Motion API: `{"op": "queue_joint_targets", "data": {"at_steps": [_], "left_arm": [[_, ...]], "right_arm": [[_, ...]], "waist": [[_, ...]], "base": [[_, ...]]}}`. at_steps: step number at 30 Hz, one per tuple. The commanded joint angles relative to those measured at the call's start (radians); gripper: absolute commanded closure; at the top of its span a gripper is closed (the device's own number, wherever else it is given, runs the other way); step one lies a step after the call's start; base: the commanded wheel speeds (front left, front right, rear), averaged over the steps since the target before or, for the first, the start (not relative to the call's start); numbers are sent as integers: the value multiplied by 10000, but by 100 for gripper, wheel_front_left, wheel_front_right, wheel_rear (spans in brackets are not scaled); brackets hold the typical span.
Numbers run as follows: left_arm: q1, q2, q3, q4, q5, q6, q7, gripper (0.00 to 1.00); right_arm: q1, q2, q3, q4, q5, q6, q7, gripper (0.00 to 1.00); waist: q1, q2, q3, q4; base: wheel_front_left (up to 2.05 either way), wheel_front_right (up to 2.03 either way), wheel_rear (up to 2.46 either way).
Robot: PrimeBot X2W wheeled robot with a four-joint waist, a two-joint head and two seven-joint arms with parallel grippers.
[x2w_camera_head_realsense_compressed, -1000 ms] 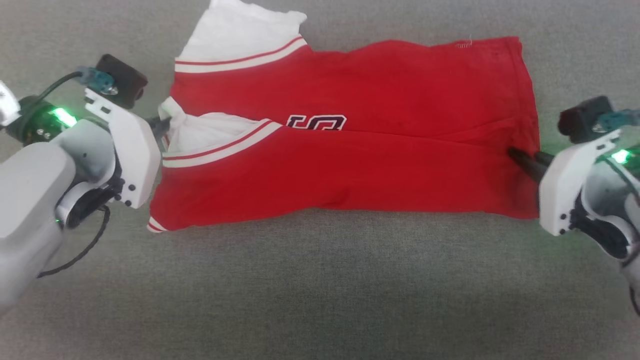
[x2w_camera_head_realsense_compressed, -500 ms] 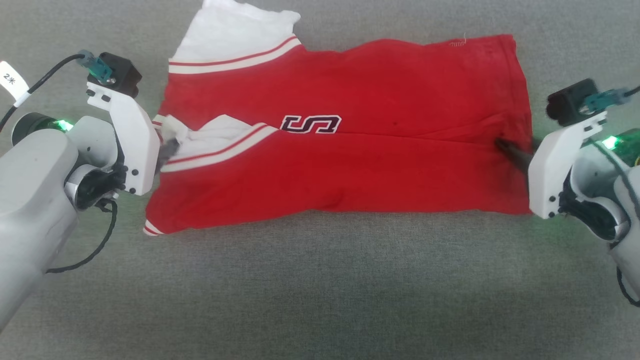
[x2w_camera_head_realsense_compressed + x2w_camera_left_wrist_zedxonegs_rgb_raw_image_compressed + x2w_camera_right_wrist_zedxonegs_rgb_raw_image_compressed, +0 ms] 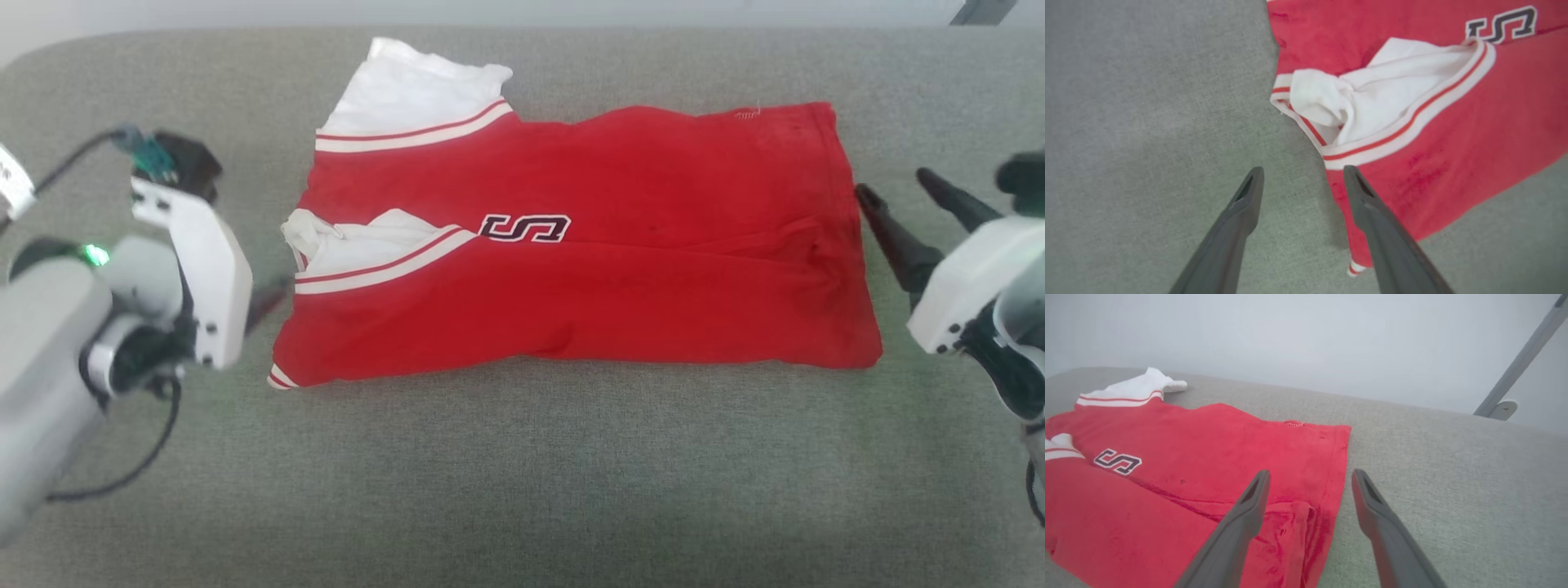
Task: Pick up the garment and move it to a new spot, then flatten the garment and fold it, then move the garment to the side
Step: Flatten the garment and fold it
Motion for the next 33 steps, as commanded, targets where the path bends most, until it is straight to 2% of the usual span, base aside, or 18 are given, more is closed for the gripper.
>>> {"op": "queue_joint_targets", "data": {"at_steps": [1,7,12,16,22,23,24,33], "left_arm": [[167,41,5,-169,-169,112,63,0],[1132,633,16,-1914,-602,1119,323,0],[1679,877,96,-2402,-845,1833,361,0],[1927,915,186,-2263,-1078,2107,276,0],[2169,672,103,-1515,-1483,2213,713,0],[2171,625,16,-1403,-1476,2180,837,55],[2160,554,-52,-1279,-1519,2127,967,100],[1759,23,-133,-819,-1423,1720,991,100]], "right_arm": [[171,99,-176,-83,-157,-18,-114,0],[1309,1112,-2099,-1313,-1512,-17,-619,0],[2214,2126,-3118,-2597,-2351,-17,-596,0],[2696,2762,-3481,-3261,-2693,-17,-294,0],[3095,3170,-3484,-3485,-2657,-17,623,0],[3120,3224,-3485,-3496,-2572,-17,823,0],[3138,3241,-3479,-3491,-2539,-17,1050,0],[2683,3059,-3306,-2887,-2246,-12,3320,0]], "waist": [[0,0,-59,3],[0,0,-188,-88],[0,0,-119,-348],[0,0,12,-601],[0,0,192,-820],[0,0,222,-836],[0,0,257,-844],[0,0,512,-600]], "base": [[0,0,0],[0,0,0],[0,0,0],[0,0,0],[0,0,0],[0,0,0],[0,0,0],[0,0,0]]}}
